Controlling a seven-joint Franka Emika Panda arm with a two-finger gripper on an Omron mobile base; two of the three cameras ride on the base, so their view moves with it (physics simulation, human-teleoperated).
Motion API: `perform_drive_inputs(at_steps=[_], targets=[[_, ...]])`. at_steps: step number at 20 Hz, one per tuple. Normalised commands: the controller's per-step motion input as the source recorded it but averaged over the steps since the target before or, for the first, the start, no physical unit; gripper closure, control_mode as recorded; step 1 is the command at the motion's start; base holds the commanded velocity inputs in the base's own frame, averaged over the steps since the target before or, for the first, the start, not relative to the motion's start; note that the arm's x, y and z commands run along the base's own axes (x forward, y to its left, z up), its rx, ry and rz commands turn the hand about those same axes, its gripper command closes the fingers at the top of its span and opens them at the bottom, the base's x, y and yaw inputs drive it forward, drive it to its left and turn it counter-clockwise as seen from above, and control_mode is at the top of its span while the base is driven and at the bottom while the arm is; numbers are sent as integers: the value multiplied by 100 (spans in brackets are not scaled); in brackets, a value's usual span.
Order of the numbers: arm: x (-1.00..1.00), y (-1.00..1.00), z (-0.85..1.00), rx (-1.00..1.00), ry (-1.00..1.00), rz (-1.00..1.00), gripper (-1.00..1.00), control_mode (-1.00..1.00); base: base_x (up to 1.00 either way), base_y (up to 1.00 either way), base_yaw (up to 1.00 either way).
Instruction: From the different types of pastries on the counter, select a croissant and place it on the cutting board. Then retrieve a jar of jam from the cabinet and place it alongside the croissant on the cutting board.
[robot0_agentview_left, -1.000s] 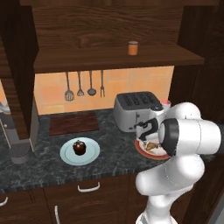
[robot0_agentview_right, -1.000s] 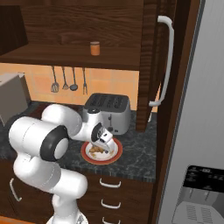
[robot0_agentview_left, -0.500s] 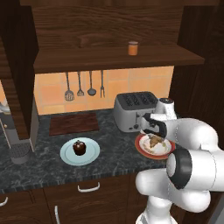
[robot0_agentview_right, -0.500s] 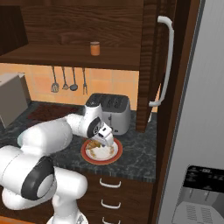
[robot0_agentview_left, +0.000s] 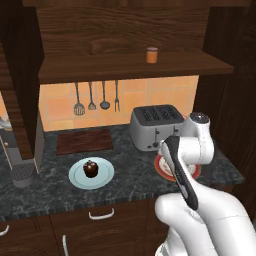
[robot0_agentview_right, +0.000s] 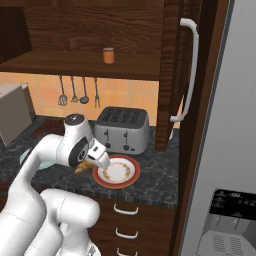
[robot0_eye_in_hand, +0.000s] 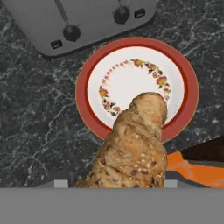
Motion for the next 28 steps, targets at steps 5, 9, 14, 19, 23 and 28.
perform_drive_inputs(at_steps=[5, 9, 14, 19, 23, 28], targets=[[-2, 100, 64, 0, -8, 33, 100, -100, 0, 0, 0], [17, 100, 70, 0, -1, 32, 100, -100, 0, 0, 0], [60, 100, 49, 0, 0, 26, 100, -100, 0, 0, 0], [91, 100, 13, -10, 0, 2, 100, -100, 0, 0, 0], [100, 100, 3, -16, 0, -12, 100, -100, 0, 0, 0], [87, 74, 17, -10, 3, -6, 100, -100, 0, 0, 0]])
